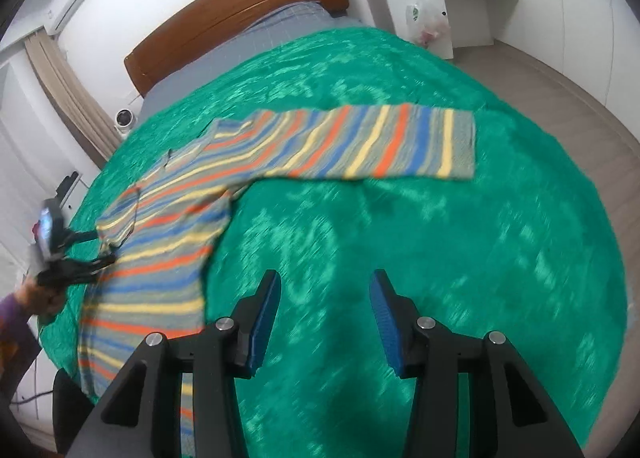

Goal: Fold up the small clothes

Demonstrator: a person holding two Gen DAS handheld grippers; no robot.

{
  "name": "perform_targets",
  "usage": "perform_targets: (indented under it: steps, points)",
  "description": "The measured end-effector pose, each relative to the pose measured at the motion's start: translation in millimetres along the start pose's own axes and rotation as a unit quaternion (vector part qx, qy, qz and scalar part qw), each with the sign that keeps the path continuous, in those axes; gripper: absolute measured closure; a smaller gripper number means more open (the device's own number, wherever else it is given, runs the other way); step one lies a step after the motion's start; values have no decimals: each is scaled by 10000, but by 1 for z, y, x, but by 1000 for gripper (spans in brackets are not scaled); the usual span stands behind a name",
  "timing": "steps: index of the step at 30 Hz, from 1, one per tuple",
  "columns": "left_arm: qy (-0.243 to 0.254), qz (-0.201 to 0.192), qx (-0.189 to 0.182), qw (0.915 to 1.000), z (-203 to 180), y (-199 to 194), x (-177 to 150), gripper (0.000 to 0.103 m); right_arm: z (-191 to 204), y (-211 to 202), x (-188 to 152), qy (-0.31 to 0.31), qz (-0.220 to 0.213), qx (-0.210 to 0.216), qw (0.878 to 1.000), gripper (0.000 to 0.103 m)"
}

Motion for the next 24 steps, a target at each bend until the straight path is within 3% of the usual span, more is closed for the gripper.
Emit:
perform_targets:
  steps: [1,2,3,5,8,9,10,12,13,14,16,19,24]
  points:
    - [-248,-71,-227,9994,6,2,0,54,2,-4,-6,-32,-7,-3,10000,57]
    - [-480,-68,-359,9982,14,1,0,88,6,-6,-12,-90,-18,-16,10000,57]
    - [-639,-54,-375,9972,19,0,1,93,8,-5,-15,-128,-26,-19,9999,57]
    - [-1236,-305,-409,9910,45,-14,-2,94,13,-5,-20,-204,-45,-21,9998,57]
    - [-2650,-645,-286,9617,105,-42,-29,94,23,-6,-24,-311,-135,23,9994,57]
    - [-3163,-656,-164,9462,128,-48,-45,94,24,-7,-24,-325,-160,36,9993,57]
    - [-3824,-599,69,9220,158,-52,-73,94,26,-7,-24,-342,-196,39,9992,57]
    - [-4459,-364,489,8930,185,-55,-112,95,31,-7,-25,-409,-287,35,9987,57]
    - [-4836,-90,793,8717,204,-51,-142,95,33,-7,-26,-446,-309,32,9985,57]
    - [-5006,34,875,8613,208,-48,-155,95,34,-5,-27,-470,-313,22,9984,57]
    - [-5442,440,938,8325,220,-33,-194,96,34,2,-31,-417,-226,31,9989,57]
    - [-5635,750,828,8185,213,-13,-213,96,32,10,-38,-292,-154,26,9995,57]
    - [-5745,994,834,8082,194,6,-225,97,26,15,-46,-216,-153,-88,9996,57]
Point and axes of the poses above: each gripper's, at about its wrist camera, not at the fingertips, and y roughly the way its jaws point, z to its left, x to its top, the point moved 5 cm from there along y, roughly the way its jaws point, and after that the axes turned 12 degrees about y, right-handed, at the moved point
